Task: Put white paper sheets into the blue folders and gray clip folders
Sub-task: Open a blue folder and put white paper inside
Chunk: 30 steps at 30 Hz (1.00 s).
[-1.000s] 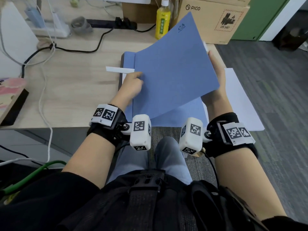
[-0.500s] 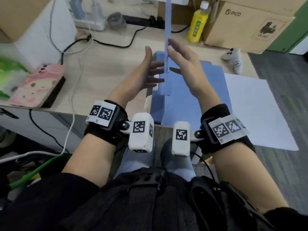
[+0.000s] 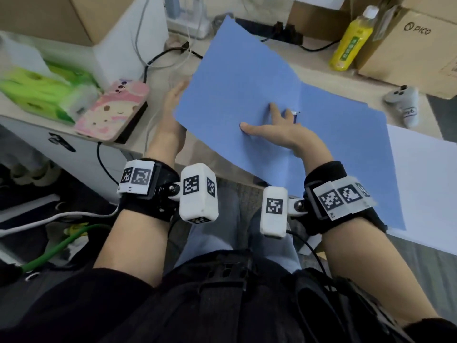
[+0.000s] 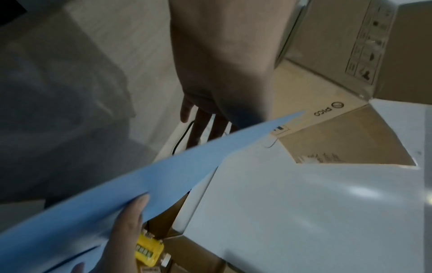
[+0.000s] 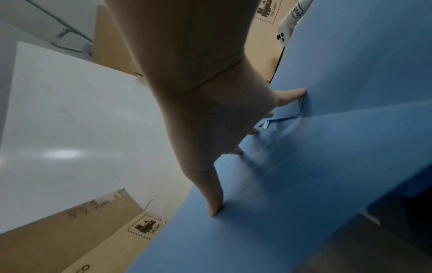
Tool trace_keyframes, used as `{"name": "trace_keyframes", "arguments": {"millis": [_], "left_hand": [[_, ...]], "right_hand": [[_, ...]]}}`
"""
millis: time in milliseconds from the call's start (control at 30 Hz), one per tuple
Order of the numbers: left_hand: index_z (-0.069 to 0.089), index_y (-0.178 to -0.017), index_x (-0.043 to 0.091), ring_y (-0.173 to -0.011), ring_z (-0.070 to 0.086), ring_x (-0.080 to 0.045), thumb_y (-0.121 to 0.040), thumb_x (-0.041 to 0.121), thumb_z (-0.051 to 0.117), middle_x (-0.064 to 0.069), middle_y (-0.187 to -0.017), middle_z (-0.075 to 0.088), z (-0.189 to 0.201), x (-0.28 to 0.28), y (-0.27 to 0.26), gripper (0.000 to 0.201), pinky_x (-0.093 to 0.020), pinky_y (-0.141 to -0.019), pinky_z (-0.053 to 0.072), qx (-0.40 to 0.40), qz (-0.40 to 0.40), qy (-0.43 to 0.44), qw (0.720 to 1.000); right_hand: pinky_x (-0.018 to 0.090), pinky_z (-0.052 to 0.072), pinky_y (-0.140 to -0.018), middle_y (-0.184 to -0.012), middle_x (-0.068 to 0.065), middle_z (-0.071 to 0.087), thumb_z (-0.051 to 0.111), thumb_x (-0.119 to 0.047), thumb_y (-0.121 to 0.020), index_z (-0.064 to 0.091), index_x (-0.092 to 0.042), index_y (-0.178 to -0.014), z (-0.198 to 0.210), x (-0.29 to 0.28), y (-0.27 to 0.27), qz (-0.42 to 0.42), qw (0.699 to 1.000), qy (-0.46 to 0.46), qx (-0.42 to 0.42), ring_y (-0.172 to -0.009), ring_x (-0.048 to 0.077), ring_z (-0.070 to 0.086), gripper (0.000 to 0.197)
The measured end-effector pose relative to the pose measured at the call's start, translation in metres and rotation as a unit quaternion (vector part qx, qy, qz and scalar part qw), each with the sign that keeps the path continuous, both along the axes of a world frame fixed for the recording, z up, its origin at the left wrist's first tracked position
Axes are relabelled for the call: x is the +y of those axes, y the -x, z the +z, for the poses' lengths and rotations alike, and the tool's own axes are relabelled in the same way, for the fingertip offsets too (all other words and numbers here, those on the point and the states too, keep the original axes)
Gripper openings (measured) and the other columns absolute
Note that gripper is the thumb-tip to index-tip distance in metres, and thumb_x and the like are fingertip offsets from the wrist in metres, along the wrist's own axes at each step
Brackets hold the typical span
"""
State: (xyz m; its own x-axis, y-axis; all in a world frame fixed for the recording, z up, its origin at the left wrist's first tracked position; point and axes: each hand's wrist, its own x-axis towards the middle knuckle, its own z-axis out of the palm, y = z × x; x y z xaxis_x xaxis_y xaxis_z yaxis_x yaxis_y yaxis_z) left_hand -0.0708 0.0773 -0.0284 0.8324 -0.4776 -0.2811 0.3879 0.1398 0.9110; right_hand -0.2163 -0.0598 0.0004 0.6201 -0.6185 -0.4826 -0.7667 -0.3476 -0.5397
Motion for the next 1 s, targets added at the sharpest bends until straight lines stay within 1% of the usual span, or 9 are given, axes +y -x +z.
{"name": "trace_keyframes", "arguments": {"millis": [100,233,367,433,533,667,700,767,1000], "left_hand": [[0.063,-0.090,0.024,-0.071,0.065,0.001,-0.101,0.025,0.040,0.015,-0.076,0.072,0.011,0.008,-0.004,0.026,-0.017,-0.071,0.050,-0.121,-0.043,-0.044,0.991],[0.061,-0.087,0.016,-0.080,0.054,-0.013,-0.092,0.037,0.052,0.003,-0.085,0.060,0.012,0.021,-0.016,0.023,-0.024,-0.071,0.041,-0.196,-0.087,-0.073,0.974],[0.065,-0.108,0.014,-0.080,0.064,0.009,-0.096,0.016,0.051,0.014,-0.093,0.069,0.018,0.024,-0.021,0.019,-0.006,-0.072,0.048,-0.221,-0.181,-0.127,0.950],[0.057,-0.127,0.010,-0.104,0.060,0.001,-0.095,0.018,0.053,0.006,-0.120,0.063,0.023,0.021,-0.018,0.033,-0.010,-0.086,0.047,-0.248,-0.213,-0.172,0.929],[0.043,-0.139,0.008,-0.132,0.040,-0.009,-0.095,0.024,0.054,0.006,-0.144,0.041,0.031,0.009,-0.009,0.049,-0.005,-0.089,0.035,-0.303,-0.207,-0.251,0.896],[0.045,-0.137,0.010,-0.145,0.021,-0.018,-0.094,0.029,0.053,-0.006,-0.155,0.026,0.029,-0.020,0.015,0.048,-0.024,-0.112,0.014,-0.411,-0.227,-0.315,0.825],[0.044,-0.138,0.015,-0.147,0.013,-0.019,-0.094,0.034,0.052,-0.004,-0.157,0.022,0.026,-0.027,0.020,0.048,-0.039,-0.118,0.004,-0.436,-0.227,-0.356,0.795],[0.043,-0.139,0.025,-0.149,0.000,-0.021,-0.092,0.041,0.051,-0.003,-0.159,0.015,0.018,-0.039,0.029,0.051,-0.063,-0.112,-0.009,-0.468,-0.235,-0.421,0.741],[0.031,-0.144,0.029,-0.147,-0.013,-0.027,-0.087,0.051,0.052,-0.008,-0.160,-0.003,-0.005,-0.070,0.061,0.065,-0.069,-0.106,-0.012,-0.513,-0.294,-0.469,0.656]], "right_hand": [[0.054,0.005,-0.119,-0.158,0.001,-0.021,0.056,-0.072,-0.075,-0.007,-0.034,-0.150,-0.002,0.004,-0.005,0.002,0.999,0.012,0.038,-0.146,0.033,-0.016,0.105],[0.055,0.004,-0.117,-0.158,0.002,-0.021,0.056,-0.069,-0.077,-0.006,-0.032,-0.151,-0.003,0.007,-0.009,0.010,0.998,0.026,0.059,-0.145,0.036,-0.018,0.103],[0.056,0.009,-0.117,-0.158,0.001,-0.021,0.059,-0.062,-0.080,-0.005,-0.031,-0.151,-0.003,0.006,-0.008,0.017,0.997,0.039,0.067,-0.145,0.036,-0.016,0.101],[0.055,0.014,-0.117,-0.158,0.001,-0.020,0.061,-0.059,-0.080,-0.004,-0.030,-0.151,-0.002,0.003,-0.006,0.023,0.996,0.047,0.075,-0.147,0.035,-0.011,0.101],[0.050,0.022,-0.116,-0.159,0.003,-0.007,0.062,-0.056,-0.080,0.007,-0.027,-0.151,0.001,-0.001,-0.004,0.028,0.994,0.067,0.075,-0.147,0.032,0.006,0.095],[0.031,0.033,-0.099,-0.150,0.004,0.029,0.061,-0.042,-0.087,0.035,-0.019,-0.143,0.013,-0.005,0.004,0.007,0.997,0.076,0.012,-0.138,0.023,0.031,0.065],[0.028,0.032,-0.093,-0.147,0.004,0.036,0.060,-0.038,-0.089,0.039,-0.017,-0.140,0.015,-0.009,0.008,-0.011,0.998,0.068,-0.007,-0.135,0.022,0.035,0.059],[0.025,0.032,-0.088,-0.142,0.005,0.044,0.060,-0.034,-0.090,0.046,-0.014,-0.136,0.014,-0.015,0.016,-0.047,0.997,0.055,-0.041,-0.130,0.022,0.042,0.051],[0.025,0.035,-0.094,-0.146,0.002,0.041,0.065,-0.034,-0.087,0.049,-0.015,-0.136,-0.003,-0.029,0.039,-0.080,0.990,0.034,-0.116,-0.132,0.020,0.042,0.055]]}}
